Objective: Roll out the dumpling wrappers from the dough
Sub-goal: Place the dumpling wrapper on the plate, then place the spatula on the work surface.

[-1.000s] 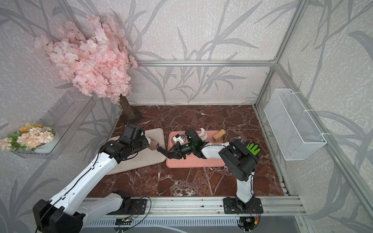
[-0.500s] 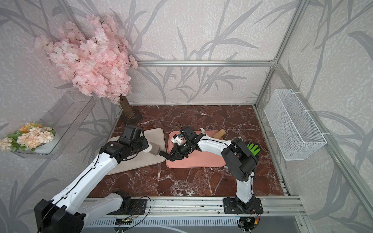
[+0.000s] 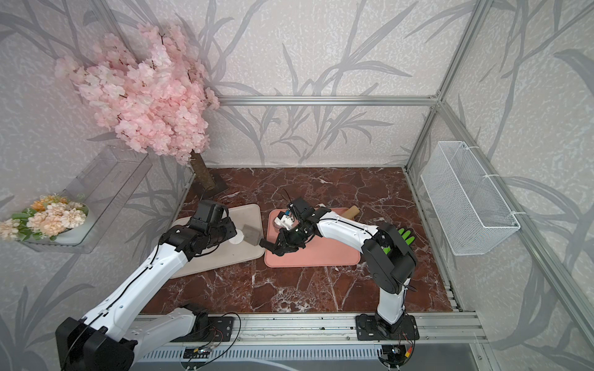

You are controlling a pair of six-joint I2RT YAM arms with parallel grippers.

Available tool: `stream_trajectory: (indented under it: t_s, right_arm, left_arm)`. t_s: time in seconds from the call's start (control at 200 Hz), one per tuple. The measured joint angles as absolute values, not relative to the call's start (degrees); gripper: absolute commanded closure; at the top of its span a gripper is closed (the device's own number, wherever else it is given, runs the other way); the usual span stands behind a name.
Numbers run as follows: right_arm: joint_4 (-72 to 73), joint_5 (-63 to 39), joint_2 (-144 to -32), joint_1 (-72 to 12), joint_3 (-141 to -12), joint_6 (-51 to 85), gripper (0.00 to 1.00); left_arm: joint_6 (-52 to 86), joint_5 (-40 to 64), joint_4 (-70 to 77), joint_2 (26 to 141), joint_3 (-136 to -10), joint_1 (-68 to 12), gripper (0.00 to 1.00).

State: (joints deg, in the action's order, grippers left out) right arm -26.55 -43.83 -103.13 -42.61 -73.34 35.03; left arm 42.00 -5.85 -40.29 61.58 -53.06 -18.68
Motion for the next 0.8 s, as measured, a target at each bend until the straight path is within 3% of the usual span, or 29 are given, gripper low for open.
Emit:
stream_trajectory:
  t_s: [0.145, 0.24, 0.8]
  right_arm:
    - [-28.1, -41.8, -101.0, -41.5, -73.0, 35.4, 1.0]
    - [-28.1, -41.1, -98.9, -40.8, -71.7, 35.8, 1.0]
    - [-19.0, -41.2, -86.5, -38.3, -61.3, 42.3, 1.0]
  left_arm:
    - [42.0, -5.8, -40.3, 61.6, -53.1, -18.6, 0.69]
    - [42.0, -5.7, -40.3, 61.6, -53.1, -18.6, 0.61]
    - [42.0, -4.6, -39.8, 61.6, -53.1, -18.6, 0.55]
